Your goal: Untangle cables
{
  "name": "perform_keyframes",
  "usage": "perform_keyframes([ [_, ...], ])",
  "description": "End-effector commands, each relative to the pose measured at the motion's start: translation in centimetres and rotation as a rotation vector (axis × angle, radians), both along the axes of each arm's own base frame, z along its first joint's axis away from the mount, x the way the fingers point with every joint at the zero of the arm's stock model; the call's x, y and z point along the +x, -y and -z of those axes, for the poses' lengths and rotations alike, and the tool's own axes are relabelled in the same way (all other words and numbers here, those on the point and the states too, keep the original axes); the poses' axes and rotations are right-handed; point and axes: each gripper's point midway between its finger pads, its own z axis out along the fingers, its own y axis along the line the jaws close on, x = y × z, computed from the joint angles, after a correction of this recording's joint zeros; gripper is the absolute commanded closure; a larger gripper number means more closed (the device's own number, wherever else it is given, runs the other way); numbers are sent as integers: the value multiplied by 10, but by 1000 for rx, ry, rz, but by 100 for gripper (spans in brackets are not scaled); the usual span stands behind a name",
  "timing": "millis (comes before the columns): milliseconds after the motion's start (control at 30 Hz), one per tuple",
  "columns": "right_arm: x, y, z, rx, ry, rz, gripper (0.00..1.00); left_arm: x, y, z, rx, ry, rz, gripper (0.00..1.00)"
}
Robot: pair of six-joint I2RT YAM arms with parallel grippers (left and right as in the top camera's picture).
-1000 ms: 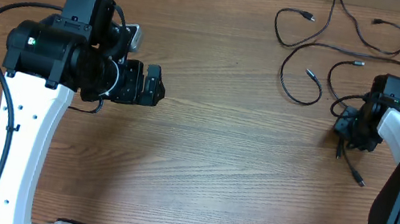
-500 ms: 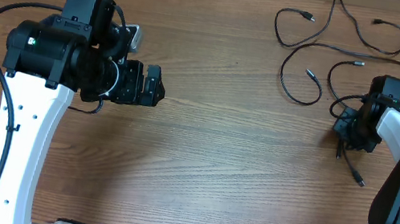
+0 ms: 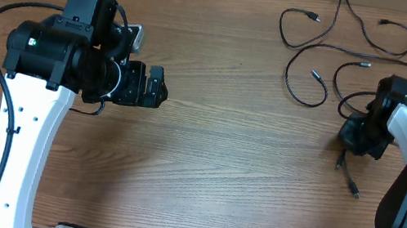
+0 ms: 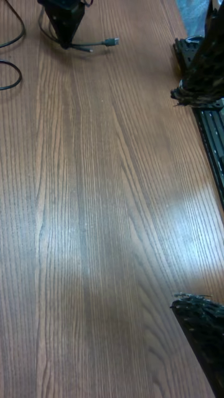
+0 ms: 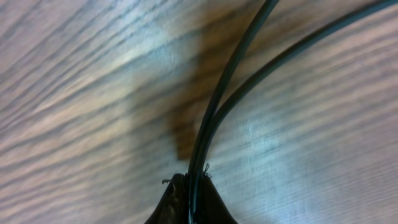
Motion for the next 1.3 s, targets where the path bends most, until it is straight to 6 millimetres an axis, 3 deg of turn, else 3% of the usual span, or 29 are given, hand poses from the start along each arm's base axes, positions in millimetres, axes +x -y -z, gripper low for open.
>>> perform_keyframes([
  [0,17,-5,-34,38,82,27,96,1,-2,-7,-1,23,-25,0],
  [133,10,-27,-51,161,81,24,96,1,-2,-7,-1,22,-25,1],
  [367,-11,-37,-52,199,-6,29,96,1,-2,-7,-1,22,-25,1],
  [967,4,-14,-48,75,51,7,88,2,-2,-7,-1,24,-25,0],
  [1133,0,-15,-46,79,35,1,72,2,-2,-7,-1,23,-25,0],
  [1267,-1,-15,-46,80,33,1,43,1,-2,-7,-1,23,-25,0],
])
